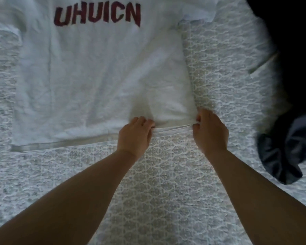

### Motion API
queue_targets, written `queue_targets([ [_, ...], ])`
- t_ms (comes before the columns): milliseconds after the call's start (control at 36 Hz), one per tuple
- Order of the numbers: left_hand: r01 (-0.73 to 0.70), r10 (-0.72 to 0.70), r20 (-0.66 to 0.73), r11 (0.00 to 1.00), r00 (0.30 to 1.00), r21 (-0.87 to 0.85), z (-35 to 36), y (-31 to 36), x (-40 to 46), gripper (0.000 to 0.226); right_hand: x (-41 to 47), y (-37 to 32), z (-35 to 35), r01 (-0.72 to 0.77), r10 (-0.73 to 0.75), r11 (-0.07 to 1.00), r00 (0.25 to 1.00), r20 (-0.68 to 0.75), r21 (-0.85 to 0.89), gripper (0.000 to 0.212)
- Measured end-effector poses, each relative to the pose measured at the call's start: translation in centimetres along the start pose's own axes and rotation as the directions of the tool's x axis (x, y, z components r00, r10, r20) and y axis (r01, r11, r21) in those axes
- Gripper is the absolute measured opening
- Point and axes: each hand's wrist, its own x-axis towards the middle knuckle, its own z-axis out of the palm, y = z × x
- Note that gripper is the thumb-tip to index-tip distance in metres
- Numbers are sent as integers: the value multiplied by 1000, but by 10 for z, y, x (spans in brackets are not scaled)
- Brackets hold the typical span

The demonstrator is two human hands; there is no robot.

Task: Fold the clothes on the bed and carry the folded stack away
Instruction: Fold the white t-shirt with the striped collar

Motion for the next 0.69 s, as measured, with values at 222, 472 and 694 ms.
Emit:
queue_targets([
  [222,-94,92,-57,995,994,-40,2,7,-14,14,-30,25,-2,-95,90,952,995,30,291,16],
  [472,-16,13,-34,996,999,-85,11,22,-23,11,-38,30,-1,-74,66,991,995,74,111,10],
  [694,6,-11,-53,997,999,-82,13,23,-27,14,-13,4,-12,196,-114,911,965,237,-363,27],
])
